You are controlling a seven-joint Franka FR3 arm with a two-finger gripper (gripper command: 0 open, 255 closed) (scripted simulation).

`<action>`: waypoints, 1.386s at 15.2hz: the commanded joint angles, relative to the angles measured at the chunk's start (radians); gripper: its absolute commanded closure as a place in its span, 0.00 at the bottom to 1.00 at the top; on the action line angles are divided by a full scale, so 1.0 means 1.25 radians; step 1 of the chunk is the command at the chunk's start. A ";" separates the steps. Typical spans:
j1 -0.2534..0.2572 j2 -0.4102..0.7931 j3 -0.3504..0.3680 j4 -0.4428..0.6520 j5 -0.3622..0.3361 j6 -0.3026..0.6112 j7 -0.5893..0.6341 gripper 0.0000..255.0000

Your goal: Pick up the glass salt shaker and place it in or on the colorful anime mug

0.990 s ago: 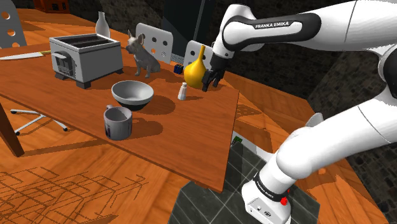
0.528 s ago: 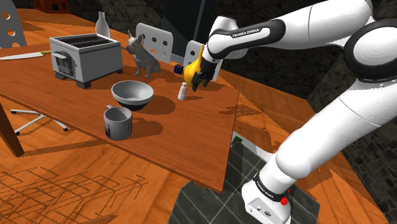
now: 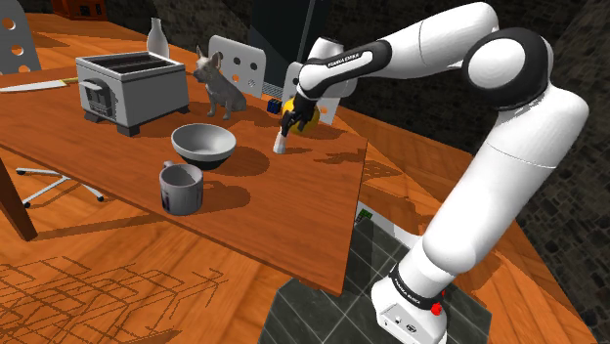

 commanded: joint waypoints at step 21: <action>-0.015 0.162 -0.004 0.088 0.018 0.104 -0.023 1.00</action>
